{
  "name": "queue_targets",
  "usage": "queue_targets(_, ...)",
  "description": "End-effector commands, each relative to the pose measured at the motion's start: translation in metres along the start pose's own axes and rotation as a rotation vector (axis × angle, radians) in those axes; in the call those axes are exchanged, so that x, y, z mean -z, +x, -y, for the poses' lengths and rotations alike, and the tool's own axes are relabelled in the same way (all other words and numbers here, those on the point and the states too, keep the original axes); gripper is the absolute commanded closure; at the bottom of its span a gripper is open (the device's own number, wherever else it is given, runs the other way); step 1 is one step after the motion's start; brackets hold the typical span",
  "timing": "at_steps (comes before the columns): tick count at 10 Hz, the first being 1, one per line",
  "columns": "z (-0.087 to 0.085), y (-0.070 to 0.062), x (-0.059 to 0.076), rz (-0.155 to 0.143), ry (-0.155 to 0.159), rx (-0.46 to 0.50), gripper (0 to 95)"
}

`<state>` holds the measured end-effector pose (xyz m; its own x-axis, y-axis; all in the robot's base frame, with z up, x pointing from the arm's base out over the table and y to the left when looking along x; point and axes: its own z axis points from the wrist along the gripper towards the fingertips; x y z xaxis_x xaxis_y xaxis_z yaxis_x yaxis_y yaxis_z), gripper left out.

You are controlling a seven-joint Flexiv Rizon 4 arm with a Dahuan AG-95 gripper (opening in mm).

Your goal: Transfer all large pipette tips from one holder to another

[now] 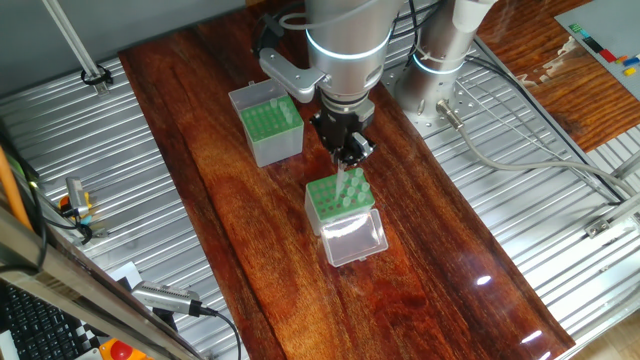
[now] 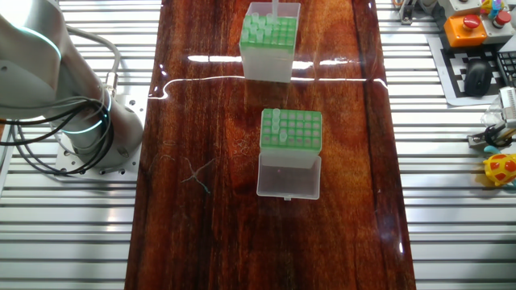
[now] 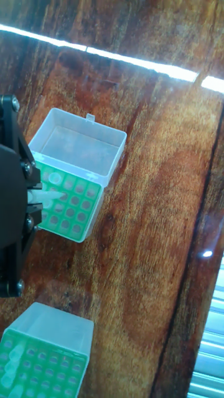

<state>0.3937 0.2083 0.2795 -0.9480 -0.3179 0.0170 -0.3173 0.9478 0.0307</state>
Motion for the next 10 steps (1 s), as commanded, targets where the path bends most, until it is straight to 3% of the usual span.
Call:
queue_targets(1, -0.001, 0.001, 0.002, -0.001, -0.002, 0.013, 95.0)
queue_targets(5, -0.002, 0.001, 0.002, 0.0, -0.005, 0.064, 95.0)
queue_targets(10, 0.006, -0.003, -0.009, 0.006, -0.004, 0.092, 95.0)
